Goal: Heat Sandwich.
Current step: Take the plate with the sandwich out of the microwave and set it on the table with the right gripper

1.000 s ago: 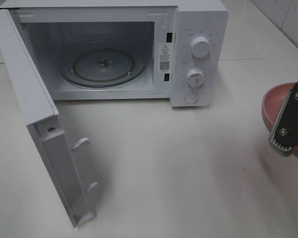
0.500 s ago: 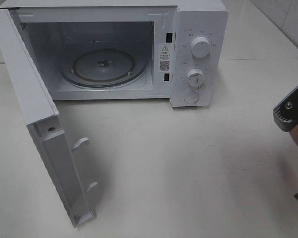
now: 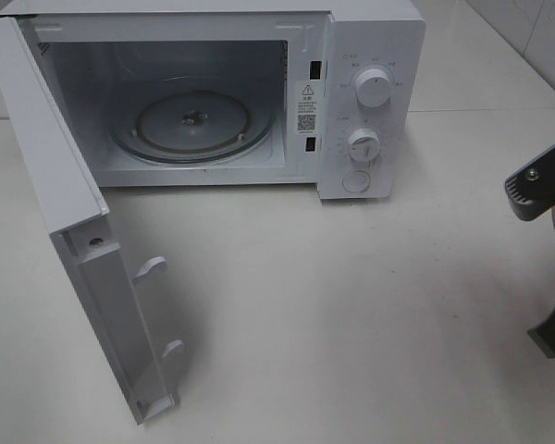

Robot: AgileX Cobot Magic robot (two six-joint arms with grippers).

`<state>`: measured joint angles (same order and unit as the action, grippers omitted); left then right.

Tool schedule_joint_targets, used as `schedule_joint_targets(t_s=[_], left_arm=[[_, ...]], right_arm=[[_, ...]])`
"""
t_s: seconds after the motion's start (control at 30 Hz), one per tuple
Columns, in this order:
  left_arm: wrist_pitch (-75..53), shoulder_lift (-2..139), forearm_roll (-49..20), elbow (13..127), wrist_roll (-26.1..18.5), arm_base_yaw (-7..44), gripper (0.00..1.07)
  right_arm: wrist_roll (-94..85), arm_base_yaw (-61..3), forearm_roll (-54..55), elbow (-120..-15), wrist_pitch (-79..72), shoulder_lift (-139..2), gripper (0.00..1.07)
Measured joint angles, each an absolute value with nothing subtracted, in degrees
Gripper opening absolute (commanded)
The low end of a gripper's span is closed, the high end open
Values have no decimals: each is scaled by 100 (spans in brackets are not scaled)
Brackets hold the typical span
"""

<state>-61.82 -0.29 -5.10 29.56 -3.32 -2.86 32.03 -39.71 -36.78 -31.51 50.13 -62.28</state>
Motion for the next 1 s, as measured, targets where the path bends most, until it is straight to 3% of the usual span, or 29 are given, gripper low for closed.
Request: schedule_joint_targets(t_s=[1.0], left_arm=[[-6182,-29,-510,2956,-332,-286,98]], right_arm=[[5707,-3770,-5260,-3163,3478,-9293,0]])
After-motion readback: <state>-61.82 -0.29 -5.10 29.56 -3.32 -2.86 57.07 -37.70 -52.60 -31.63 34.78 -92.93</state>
